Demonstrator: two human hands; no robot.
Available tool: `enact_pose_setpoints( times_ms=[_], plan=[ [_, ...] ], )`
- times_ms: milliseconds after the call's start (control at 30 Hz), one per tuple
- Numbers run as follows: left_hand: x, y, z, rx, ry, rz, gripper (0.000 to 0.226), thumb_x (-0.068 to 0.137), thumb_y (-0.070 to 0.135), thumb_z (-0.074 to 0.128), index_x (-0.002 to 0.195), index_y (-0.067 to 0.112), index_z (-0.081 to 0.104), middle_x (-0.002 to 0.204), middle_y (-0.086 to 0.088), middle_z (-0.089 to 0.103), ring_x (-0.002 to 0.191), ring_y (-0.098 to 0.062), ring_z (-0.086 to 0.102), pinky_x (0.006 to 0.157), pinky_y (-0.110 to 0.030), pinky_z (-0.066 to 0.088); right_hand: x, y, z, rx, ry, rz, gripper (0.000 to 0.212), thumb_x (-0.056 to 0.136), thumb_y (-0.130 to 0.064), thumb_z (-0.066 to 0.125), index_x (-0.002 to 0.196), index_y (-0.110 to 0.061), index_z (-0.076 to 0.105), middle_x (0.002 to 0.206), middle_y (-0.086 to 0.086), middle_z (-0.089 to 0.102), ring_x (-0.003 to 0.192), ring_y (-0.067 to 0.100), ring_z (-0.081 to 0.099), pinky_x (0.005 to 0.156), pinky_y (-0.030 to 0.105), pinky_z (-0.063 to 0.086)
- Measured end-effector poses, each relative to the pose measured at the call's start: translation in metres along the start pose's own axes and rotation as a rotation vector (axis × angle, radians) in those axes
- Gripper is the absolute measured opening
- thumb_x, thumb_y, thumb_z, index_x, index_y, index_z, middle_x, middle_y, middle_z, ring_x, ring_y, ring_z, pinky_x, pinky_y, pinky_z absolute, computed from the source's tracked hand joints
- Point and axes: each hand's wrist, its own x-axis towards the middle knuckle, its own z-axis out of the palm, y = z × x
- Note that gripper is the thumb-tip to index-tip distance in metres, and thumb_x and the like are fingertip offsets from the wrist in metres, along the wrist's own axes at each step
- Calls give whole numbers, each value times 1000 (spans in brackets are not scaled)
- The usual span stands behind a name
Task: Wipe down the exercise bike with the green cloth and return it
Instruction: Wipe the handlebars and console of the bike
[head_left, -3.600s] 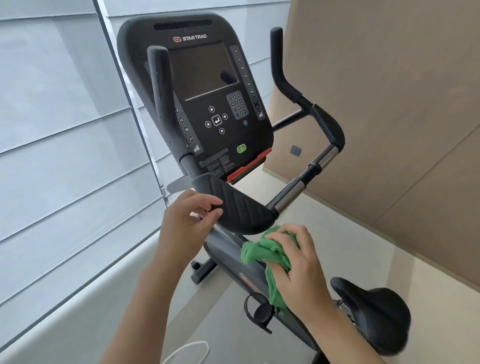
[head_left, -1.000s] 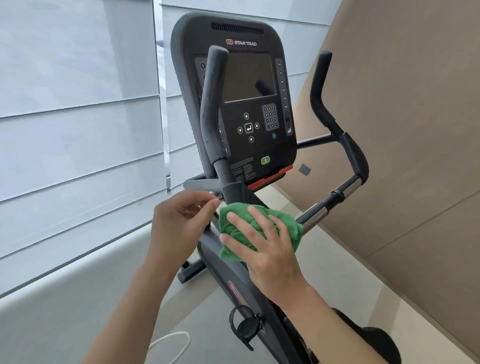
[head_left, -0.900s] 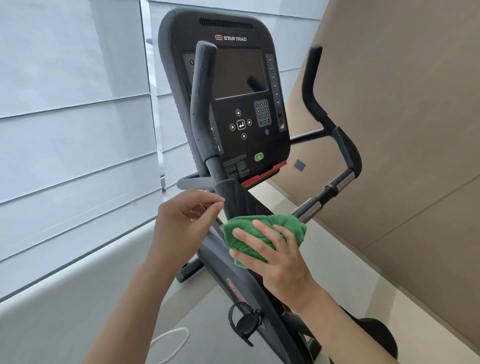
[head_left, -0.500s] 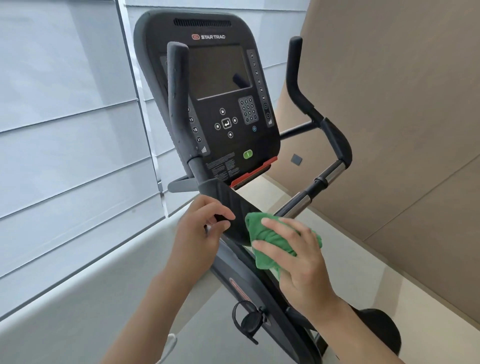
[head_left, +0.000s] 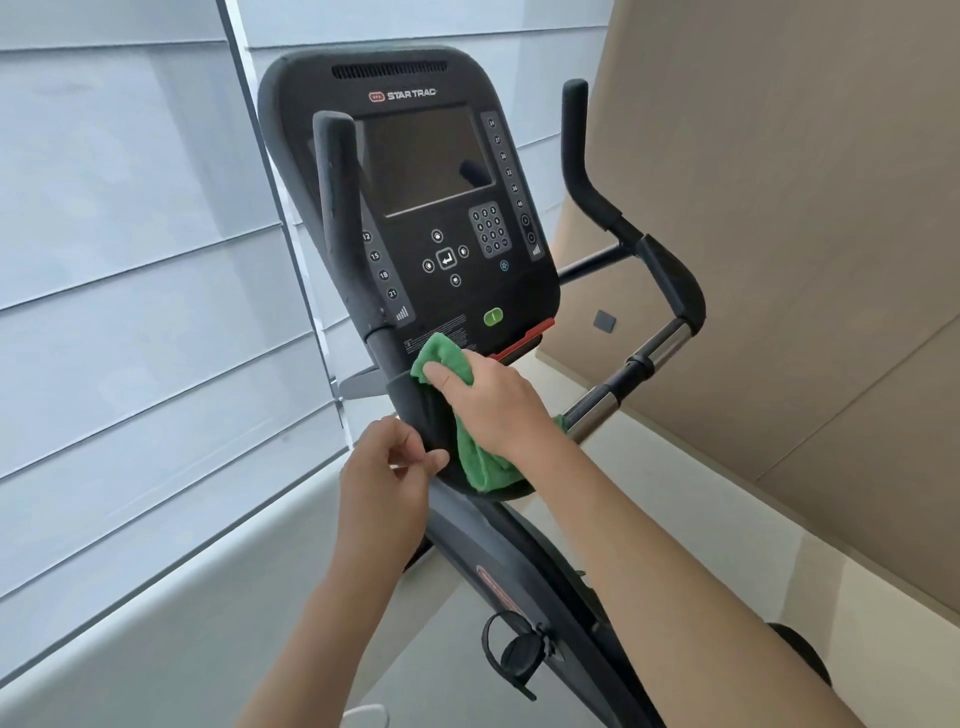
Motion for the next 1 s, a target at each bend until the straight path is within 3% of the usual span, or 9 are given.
enact_pose_setpoints(
  times_ms=[100,167,267,333,400,600,700,767,1000],
  plan=[
    [-1,1,-2,-6,7,-35,35,87,1,79,73,17,51,74,-4,61,71,-13,55,62,-15,42,-6,1,-3,47,-50,-56,28,100,-61,53,110,-39,65,91,-13,70,90,20,65,78,39,47],
    [1,2,-3,0,2,-62,34,85,3,81,72,17,53,69,-1,60,65,-11,53,58,-14,42,-24,8,9,-101,98,-180,38,104,-52,53,139,-37,55,109,-5,70,98,25,64,79,41,49],
    [2,3,-3,11,5,-111,31,85,9,83,73,18,55,67,-7,66,59,-13,56,51,-12,41,-47,17,19,-264,228,-276,49,107,-34,55,155,-32,44,120,2,59,101,25,56,85,44,50],
    [1,5,-4,19,9,-142,28,87,14,83,76,17,57,72,-12,72,69,-26,65,49,-13,42,-54,27,14,-276,224,-291,51,107,-26,57,156,-33,44,126,1,54,105,23,52,88,41,48],
    [-3,8,-4,19,37,-146,27,86,16,84,77,17,59,72,-11,73,73,-27,69,46,-13,44,-59,32,6,-250,191,-311,51,107,-22,57,156,-33,47,132,-1,51,110,21,50,93,40,49],
    [-11,18,-2,59,98,-99,22,82,17,88,84,24,68,85,9,72,69,-6,67,59,-10,44,-57,38,-22,-26,95,-384,47,105,-12,60,149,-29,56,131,-6,53,119,15,52,102,38,54],
    [-12,20,-3,80,141,-65,19,86,16,84,85,28,70,95,14,72,79,-7,69,68,-11,47,-50,31,-38,172,64,-464,50,102,-3,62,146,-26,59,126,-6,56,120,12,57,105,24,50],
    [-9,20,-5,71,172,-46,20,89,14,81,84,30,71,95,15,73,81,-6,70,70,-10,48,-40,21,-47,197,90,-516,50,101,-3,64,146,-24,59,125,-5,57,119,10,58,104,16,47],
    [37,29,-33,32,220,37,20,91,16,79,84,33,72,96,20,73,84,-5,70,70,-10,49,6,-38,-72,176,248,-616,49,102,-7,66,147,-23,58,128,-3,55,121,13,57,105,16,45]
  ],
)
